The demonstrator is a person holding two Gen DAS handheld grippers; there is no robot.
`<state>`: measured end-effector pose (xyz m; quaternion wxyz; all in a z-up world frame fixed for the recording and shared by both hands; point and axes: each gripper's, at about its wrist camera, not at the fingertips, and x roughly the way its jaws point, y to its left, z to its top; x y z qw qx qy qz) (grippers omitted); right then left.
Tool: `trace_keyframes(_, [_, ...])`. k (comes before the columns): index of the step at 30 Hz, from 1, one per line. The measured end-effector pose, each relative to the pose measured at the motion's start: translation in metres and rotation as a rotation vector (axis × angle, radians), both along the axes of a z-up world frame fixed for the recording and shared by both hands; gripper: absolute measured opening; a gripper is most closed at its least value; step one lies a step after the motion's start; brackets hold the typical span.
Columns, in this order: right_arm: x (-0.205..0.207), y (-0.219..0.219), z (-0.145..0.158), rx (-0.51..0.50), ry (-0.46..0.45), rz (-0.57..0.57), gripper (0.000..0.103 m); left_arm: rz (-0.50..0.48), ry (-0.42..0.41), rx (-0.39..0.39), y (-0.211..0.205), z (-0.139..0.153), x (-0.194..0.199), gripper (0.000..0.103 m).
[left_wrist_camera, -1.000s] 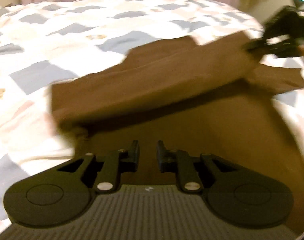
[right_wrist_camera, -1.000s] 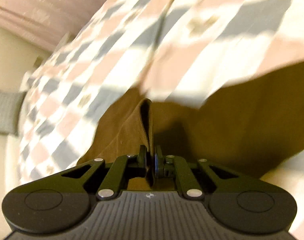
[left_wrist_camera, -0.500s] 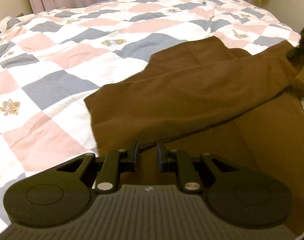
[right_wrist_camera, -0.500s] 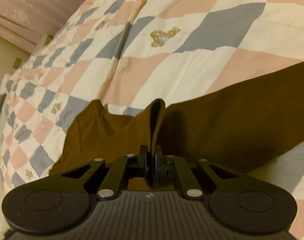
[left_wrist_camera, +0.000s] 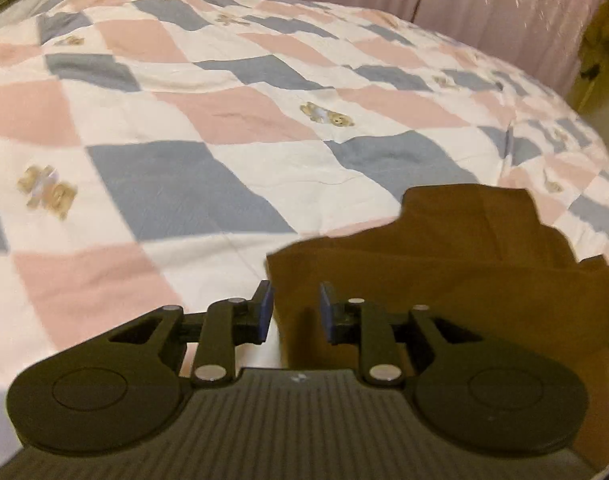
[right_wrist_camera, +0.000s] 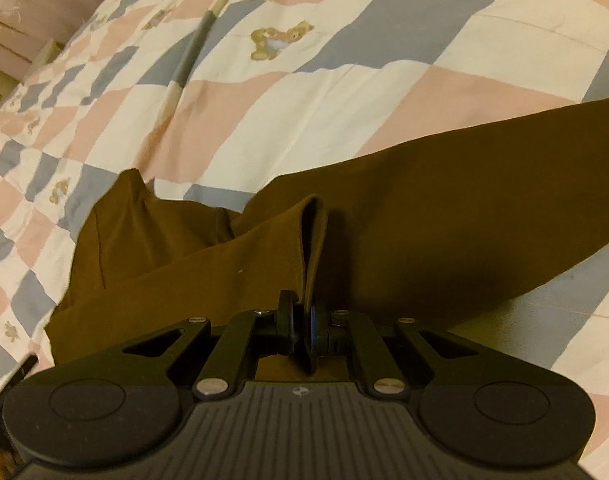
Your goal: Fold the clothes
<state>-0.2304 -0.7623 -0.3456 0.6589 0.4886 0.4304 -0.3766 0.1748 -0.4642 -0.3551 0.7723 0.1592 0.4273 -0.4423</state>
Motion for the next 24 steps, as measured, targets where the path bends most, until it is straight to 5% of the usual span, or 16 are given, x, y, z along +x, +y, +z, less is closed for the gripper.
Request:
trace_keyframes(7, [0.025, 0.017, 0.011, -0.096, 0.115, 0.029, 0.008, -0.254, -0.085, 0.054, -0.033, -0.015, -0.042, 0.019])
trace_keyframes(11, [0.078, 0.057, 0.03, -0.251, 0.136, 0.22, 0.008, -0.215, -0.032, 0.027, -0.026, -0.017, -0.049, 0.019])
trace_keyframes(16, [0.135, 0.093, 0.012, -0.218, 0.013, 0.321, 0.008, -0.182, -0.017, 0.009, -0.01, -0.007, -0.045, 0.021])
trace_keyframes(19, [0.161, 0.107, -0.006, -0.203, 0.024, 0.366, 0.009, -0.172, -0.009, 0.009, -0.002, -0.003, -0.042, 0.022])
trace_keyframes(22, [0.163, 0.108, -0.025, -0.16, 0.057, 0.342, 0.046, -0.163, 0.0, 0.009, 0.006, 0.002, -0.04, 0.022])
trace_keyframes(24, [0.147, 0.108, -0.016, -0.163, -0.029, 0.311, 0.046, -0.156, 0.006, 0.009, 0.011, 0.005, -0.038, 0.022])
